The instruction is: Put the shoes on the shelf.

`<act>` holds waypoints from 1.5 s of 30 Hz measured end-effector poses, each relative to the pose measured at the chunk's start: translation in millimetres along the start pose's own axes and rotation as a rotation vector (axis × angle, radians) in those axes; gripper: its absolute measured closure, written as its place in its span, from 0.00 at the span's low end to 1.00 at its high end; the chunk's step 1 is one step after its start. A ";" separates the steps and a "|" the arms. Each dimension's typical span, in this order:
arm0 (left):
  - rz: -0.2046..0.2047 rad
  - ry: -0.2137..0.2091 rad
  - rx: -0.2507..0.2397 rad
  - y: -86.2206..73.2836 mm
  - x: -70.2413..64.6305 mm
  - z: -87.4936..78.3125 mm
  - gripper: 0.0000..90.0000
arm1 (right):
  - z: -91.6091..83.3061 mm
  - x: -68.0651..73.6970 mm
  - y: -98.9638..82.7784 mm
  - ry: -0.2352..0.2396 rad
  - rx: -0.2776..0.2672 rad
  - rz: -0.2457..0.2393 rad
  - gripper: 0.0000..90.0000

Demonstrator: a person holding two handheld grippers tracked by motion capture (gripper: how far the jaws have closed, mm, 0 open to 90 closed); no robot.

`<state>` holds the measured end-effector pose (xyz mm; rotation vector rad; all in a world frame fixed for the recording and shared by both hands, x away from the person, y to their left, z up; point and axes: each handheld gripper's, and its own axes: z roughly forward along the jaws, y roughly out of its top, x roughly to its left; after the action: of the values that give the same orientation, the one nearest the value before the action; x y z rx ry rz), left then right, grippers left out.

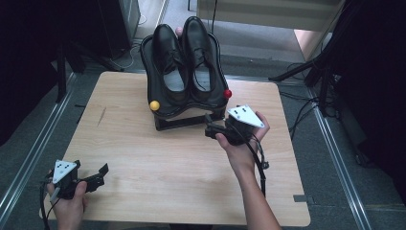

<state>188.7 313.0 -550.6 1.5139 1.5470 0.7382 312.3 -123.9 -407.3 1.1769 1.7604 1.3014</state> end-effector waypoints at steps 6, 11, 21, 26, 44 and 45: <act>-0.001 0.002 0.002 0.0 0.1 0.0 0.00 | -20.8 -16.8 -17.6 -0.019 0.003 0.020 0.00; 0.003 0.006 0.001 -0.4 -0.7 -0.2 0.00 | -39.8 -37.6 -40.4 -0.055 0.018 0.016 0.00; 0.007 0.013 0.002 -0.8 -1.1 -0.6 0.00 | -63.4 -77.8 -79.2 -0.118 0.060 0.056 0.00; 0.011 0.017 0.001 -0.9 -1.9 -0.2 0.00 | -76.6 -97.2 -99.0 -0.153 0.072 0.070 0.00; 0.009 0.025 0.001 -1.1 -2.1 -0.4 0.00 | -121.6 -152.9 -160.5 -0.247 0.148 0.144 0.00; 0.009 0.025 0.001 -1.1 -2.2 -0.4 0.00 | -124.0 -155.5 -162.9 -0.253 0.152 0.145 0.00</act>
<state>187.7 310.8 -551.0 1.5183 1.5599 0.7648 218.4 -331.0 -527.2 1.5083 1.6354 1.0582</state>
